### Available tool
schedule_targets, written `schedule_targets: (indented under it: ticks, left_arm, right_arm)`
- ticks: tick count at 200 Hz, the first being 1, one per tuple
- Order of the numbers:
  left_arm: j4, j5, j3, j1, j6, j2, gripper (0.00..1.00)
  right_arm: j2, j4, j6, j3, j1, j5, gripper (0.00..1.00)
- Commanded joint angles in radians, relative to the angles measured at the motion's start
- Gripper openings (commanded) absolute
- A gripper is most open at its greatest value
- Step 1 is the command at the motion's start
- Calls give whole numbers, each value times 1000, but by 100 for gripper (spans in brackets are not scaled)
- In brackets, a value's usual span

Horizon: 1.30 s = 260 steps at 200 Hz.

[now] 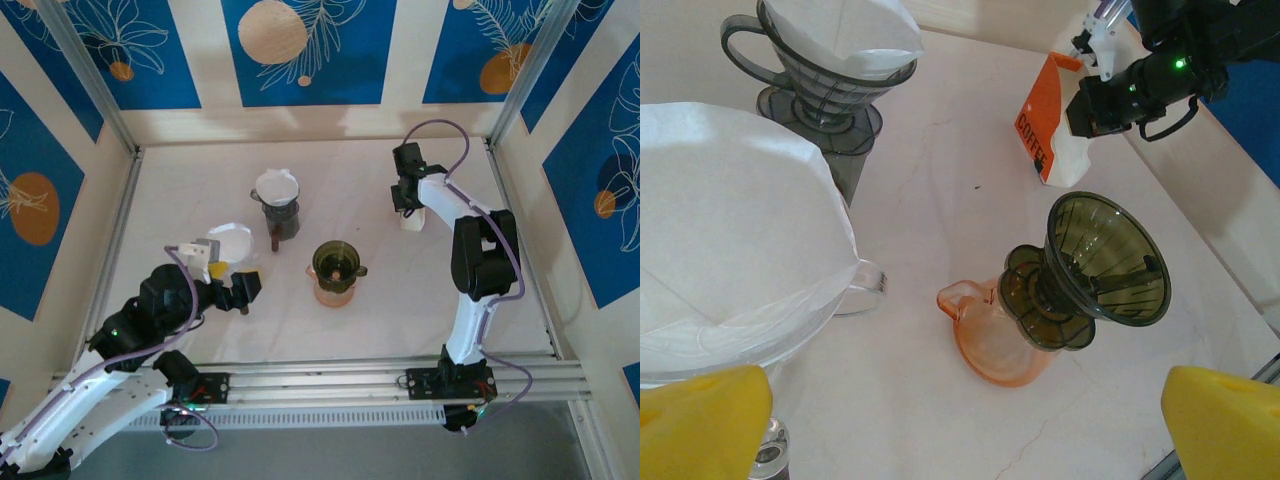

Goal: Place the coffee filter in the dripper

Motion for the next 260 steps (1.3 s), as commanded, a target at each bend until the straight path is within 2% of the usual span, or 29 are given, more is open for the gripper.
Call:
schedule_targets:
  ticks: [1,78,129,151,170,217,260]
  left_arm:
    - [10,20,10,9,-10,-9,100]
    - [11,31,13,9,-10,-23,100]
    - [-4,51,49,9,14,-24,100]
    - [-15,51,67,9,29,-27,100]
    - [-20,48,75,9,36,-31,100]
    - [-10,57,73,8,44,-25,100]
    - [-6,90,79,8,53,4,100]
  right_arm:
    - [-32,18,6,-2,9,19,0]
    - [-266,-44,100,-80,60,22,0]
    - [-576,-166,168,-168,208,-13,0]
    - [-690,-287,194,-133,284,-134,0]
    - [-720,-434,214,-49,332,-255,0]
    - [-665,-709,281,146,365,-561,0]
    - [-546,-808,350,222,383,-682,0]
